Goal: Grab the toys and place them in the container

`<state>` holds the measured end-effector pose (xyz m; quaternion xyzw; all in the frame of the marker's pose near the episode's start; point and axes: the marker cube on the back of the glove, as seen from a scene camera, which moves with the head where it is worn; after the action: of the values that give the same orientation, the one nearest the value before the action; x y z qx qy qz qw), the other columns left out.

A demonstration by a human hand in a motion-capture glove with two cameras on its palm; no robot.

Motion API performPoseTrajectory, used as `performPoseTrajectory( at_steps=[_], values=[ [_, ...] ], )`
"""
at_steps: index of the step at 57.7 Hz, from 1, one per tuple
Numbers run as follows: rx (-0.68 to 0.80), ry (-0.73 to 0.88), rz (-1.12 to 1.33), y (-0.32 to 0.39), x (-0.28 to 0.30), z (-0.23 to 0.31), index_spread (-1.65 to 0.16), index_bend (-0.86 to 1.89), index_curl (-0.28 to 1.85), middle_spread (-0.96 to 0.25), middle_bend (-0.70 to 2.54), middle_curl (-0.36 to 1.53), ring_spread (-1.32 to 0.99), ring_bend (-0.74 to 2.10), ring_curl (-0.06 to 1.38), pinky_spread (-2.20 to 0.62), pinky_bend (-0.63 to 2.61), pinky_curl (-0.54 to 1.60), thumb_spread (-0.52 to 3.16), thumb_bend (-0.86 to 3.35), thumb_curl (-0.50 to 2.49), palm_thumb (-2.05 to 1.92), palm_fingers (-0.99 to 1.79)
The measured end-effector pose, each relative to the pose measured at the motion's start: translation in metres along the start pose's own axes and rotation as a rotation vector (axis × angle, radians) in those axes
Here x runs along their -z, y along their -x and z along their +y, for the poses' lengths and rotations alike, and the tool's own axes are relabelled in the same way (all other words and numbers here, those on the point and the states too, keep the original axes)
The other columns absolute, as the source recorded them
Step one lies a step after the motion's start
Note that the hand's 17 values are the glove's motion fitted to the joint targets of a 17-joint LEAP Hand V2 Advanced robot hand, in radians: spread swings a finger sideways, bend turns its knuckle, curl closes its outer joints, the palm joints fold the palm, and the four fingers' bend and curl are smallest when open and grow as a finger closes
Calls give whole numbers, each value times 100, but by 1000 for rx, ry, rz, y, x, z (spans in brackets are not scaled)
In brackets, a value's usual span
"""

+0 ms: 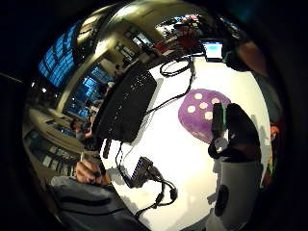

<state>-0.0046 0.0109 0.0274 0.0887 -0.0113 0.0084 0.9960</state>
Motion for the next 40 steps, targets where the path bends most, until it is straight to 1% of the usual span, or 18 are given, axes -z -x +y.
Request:
performPoseTrajectory(
  at_steps=[3,6,11,17,24,31,40],
  values=[
    [5,-43,27,1,-2,3,-13,37,11,1,22,6,-7,17,2,0,51,14,64,35,6,37,46],
    [4,-33,72,3,6,2,-16,38,15,1,23,8,-9,17,4,0,53,17,86,41,9,40,45],
    [13,18,102,8,20,5,-20,36,18,1,25,12,-11,18,5,0,55,20,113,46,13,38,42],
    [19,107,125,17,31,13,-23,30,19,1,27,15,-13,20,6,0,58,22,134,45,16,31,39],
    [9,181,178,22,38,18,-26,21,21,1,28,19,-14,23,8,0,60,24,144,40,17,20,37],
    [-13,227,168,21,35,21,-28,12,20,1,26,21,-14,27,11,0,67,28,143,33,17,10,27],
    [1,247,155,32,20,12,-29,11,19,2,24,25,-12,32,14,0,76,31,138,25,19,5,15]
  ],
)
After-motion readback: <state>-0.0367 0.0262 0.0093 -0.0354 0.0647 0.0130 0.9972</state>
